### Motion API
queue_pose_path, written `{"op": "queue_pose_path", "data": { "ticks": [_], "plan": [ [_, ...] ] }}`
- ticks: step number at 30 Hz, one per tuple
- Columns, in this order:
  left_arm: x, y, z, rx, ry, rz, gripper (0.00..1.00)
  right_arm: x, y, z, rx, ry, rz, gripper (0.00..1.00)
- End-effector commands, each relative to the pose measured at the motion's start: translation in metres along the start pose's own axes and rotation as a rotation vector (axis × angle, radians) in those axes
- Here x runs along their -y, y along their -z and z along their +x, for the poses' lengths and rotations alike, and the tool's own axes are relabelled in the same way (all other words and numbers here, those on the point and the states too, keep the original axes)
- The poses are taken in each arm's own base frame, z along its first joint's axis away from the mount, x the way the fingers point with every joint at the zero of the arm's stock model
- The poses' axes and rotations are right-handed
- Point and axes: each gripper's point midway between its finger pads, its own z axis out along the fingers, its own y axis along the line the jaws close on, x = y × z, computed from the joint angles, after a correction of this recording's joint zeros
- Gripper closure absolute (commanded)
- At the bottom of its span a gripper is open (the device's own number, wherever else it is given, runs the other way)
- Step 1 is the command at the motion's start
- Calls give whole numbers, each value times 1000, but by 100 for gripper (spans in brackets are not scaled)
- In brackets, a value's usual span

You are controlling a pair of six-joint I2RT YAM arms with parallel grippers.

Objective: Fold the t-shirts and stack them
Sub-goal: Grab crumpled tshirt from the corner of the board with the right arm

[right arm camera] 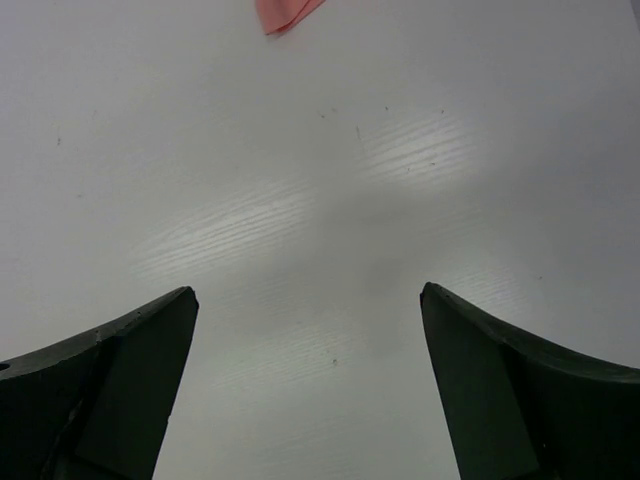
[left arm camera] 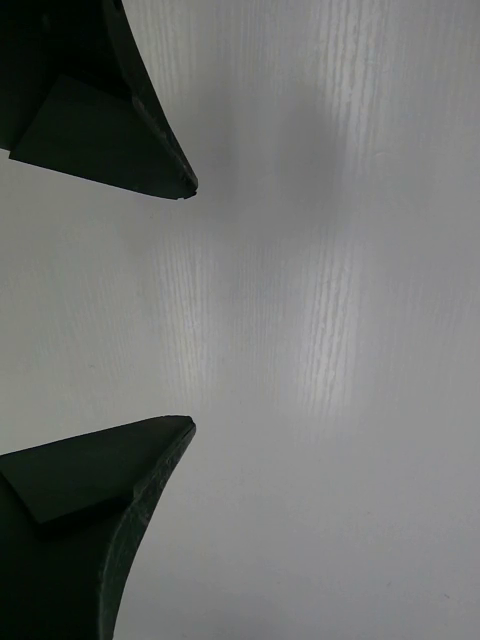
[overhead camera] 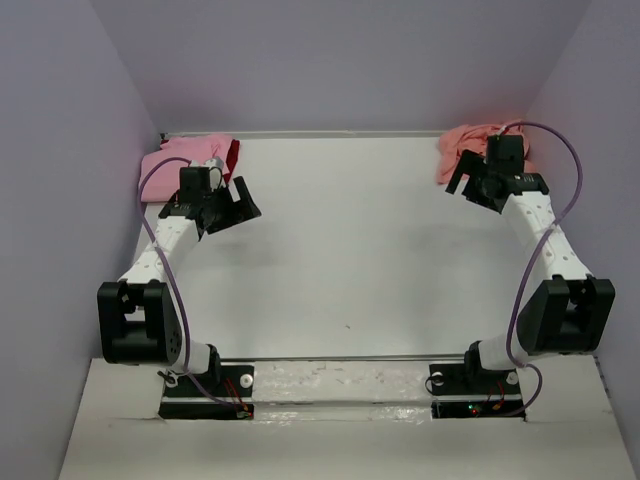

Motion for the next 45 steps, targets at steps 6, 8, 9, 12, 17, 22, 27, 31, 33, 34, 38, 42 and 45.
{"op": "queue_pose_path", "data": {
  "ticks": [6, 8, 9, 12, 17, 22, 27, 31, 33, 34, 38, 42, 45],
  "plan": [
    [14, 14, -20, 72, -44, 26, 1, -6, 17, -17, 89, -4, -34, 2],
    [14, 14, -19, 70, -42, 26, 1, -8, 17, -15, 85, -14, -41, 5],
    [14, 14, -19, 68, -42, 27, 1, -8, 16, -14, 80, -13, -46, 8],
    [13, 13, -17, 63, -41, 24, 1, -9, 3, -10, 55, -17, -31, 8],
    [14, 11, -16, 57, -43, 30, 1, -24, -33, -16, 9, 7, -56, 7],
    [14, 13, -18, 62, -51, 29, 1, -42, -67, -36, 47, 8, -98, 1],
    [13, 10, -18, 55, -48, 24, 1, -68, -91, -63, 47, 44, -167, 3],
    [13, 12, -20, 63, -53, 21, 1, -76, -108, -79, 67, 56, -172, 6],
    [13, 13, -21, 67, -55, 18, 1, -76, -124, -77, 56, 72, -160, 9],
    [13, 14, -22, 70, -55, 17, 1, -78, -126, -85, 72, 81, -159, 9],
    [12, 14, -22, 70, -54, 14, 1, -81, -148, -84, 53, 100, -151, 9],
    [11, 13, -20, 63, -54, 13, 1, -84, -166, -87, 55, 98, -145, 10],
    [12, 11, -19, 57, -55, 15, 1, -83, -182, -84, 43, 90, -127, 10]
  ]
}}
